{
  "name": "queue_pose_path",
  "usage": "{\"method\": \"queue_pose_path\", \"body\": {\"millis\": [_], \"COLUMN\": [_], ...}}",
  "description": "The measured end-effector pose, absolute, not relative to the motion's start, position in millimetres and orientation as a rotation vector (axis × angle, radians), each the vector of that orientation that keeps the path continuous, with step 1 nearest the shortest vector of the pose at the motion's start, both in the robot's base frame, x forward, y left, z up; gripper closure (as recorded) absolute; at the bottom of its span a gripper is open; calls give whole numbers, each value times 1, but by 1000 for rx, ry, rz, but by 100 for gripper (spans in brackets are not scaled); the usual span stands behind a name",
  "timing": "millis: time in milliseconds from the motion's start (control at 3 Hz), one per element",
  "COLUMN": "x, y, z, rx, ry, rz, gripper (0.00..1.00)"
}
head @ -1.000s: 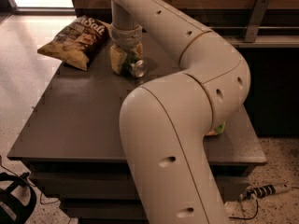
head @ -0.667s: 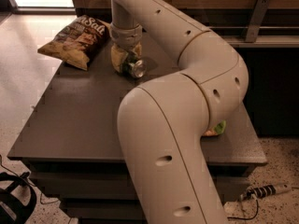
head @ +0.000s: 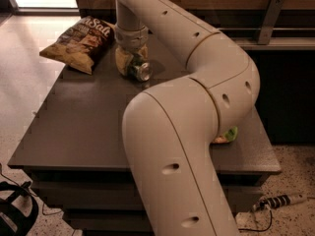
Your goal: Place green can upright
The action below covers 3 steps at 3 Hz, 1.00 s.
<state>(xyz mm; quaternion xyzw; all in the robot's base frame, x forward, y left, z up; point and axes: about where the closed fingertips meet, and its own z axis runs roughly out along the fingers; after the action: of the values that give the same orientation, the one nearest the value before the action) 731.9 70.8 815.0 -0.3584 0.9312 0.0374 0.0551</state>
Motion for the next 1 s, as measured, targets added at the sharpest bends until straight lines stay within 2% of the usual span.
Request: {"method": "queue_pose_path", "body": {"millis": [667, 1000], "x": [730, 717], "y": [64, 38], "z": [838, 885], "rx": [-1108, -1114], "ry": [2755, 2618], "rz": [101, 86], "gripper": [100, 100]}}
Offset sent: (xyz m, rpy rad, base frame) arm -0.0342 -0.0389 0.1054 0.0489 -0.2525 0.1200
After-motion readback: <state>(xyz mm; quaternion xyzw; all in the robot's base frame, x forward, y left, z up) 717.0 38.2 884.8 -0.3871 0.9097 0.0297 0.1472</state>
